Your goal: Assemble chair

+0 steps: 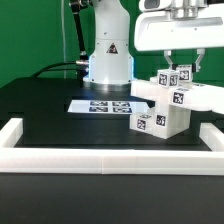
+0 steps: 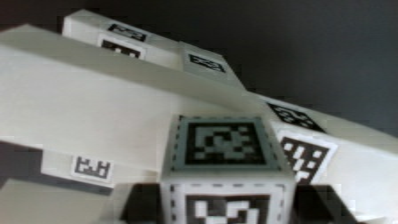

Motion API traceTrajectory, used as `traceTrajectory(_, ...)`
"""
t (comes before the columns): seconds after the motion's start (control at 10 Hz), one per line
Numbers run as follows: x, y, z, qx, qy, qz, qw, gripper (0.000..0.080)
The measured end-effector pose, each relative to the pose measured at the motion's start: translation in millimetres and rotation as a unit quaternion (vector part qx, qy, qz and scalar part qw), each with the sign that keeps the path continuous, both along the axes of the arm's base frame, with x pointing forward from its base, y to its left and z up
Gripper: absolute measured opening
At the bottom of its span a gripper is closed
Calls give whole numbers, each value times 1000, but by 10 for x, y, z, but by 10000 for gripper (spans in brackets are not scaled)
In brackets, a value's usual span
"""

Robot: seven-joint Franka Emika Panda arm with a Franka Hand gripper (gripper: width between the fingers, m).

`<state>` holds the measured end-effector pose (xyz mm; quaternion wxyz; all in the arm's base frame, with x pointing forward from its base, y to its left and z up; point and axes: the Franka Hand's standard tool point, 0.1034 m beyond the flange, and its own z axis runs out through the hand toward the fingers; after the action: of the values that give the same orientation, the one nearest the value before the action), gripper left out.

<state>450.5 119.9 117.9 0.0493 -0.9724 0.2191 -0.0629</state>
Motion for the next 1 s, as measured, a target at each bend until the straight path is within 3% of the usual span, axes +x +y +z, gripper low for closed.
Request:
traceTrajectory(0.5,-5,13,-1,25,11,-147,989,287)
traceTrajectory(1.0,-14,33,-2,50,23,-289,956,287)
